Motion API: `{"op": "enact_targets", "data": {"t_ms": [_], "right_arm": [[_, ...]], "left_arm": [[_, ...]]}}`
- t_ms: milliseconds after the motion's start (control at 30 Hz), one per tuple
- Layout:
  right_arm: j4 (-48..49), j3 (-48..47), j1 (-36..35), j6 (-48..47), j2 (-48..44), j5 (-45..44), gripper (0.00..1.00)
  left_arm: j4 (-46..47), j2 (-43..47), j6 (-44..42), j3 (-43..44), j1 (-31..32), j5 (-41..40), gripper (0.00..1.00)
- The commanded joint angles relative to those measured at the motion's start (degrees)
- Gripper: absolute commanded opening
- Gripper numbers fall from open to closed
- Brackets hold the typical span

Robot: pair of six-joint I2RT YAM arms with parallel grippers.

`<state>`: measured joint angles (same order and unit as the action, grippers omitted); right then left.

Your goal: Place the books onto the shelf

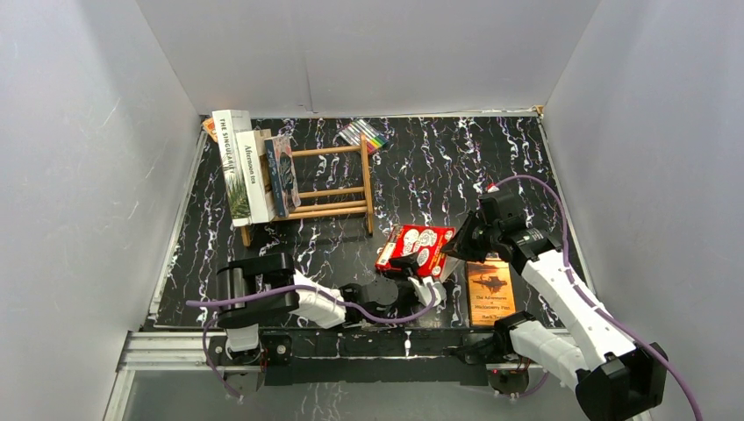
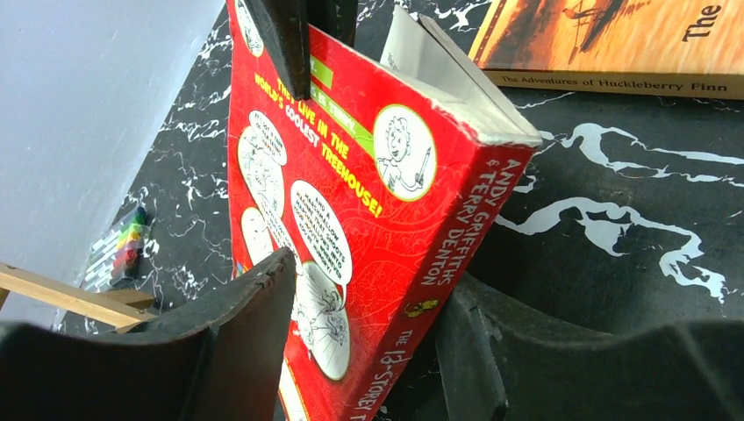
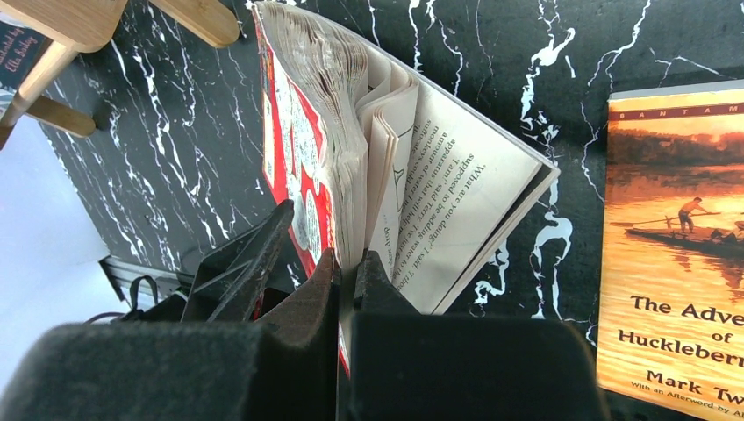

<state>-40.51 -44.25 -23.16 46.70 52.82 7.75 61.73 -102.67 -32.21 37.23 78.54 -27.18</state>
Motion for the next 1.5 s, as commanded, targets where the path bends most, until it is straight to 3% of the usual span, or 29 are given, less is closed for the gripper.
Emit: {"op": "enact_targets", "data": {"t_ms": [0,200,333,533,767,1067,1267,1467], "right_arm": [[1.22,-0.57,0.09,1.54,0.17,3.56,0.00],[0.98,-1.43,0.17,1.60,0.95,3.05,0.01],[-0.41,-3.02,0.43,-0.52,2.78,1.91,0.36],[-2.96,-7.60,0.83,-4.22,3.82,-6.02,0.58],[-1.85,-11.62,0.97,-7.06,1.13,-15.15,0.76],[9.72,-9.06,1.01,-11.37,-7.52,-12.58,0.85],[16.12,-6.12,1.01,-14.26,-10.99,-4.88,0.86],[16.26,-5.19,0.92,-14.36,-11.31,-3.97,0.86]], "left_arm": [[5.46,-0.77,-2.86,-0.44,0.42,-2.81,0.52],[5.59,-0.10,-3.19,-1.56,0.47,-3.47,0.33],[5.41,2.54,-1.97,-2.30,0.47,-4.25,0.00],[2.00,9.18,3.28,-4.07,0.36,-5.94,0.00],[-13.27,18.05,18.46,-2.77,-1.47,-4.68,0.00],[-42.97,29.37,43.72,4.16,-12.94,9.11,0.00],[-53.49,34.62,49.04,10.48,-19.79,14.51,0.00],[-65.91,40.09,48.36,22.95,-20.95,15.46,0.00]]}}
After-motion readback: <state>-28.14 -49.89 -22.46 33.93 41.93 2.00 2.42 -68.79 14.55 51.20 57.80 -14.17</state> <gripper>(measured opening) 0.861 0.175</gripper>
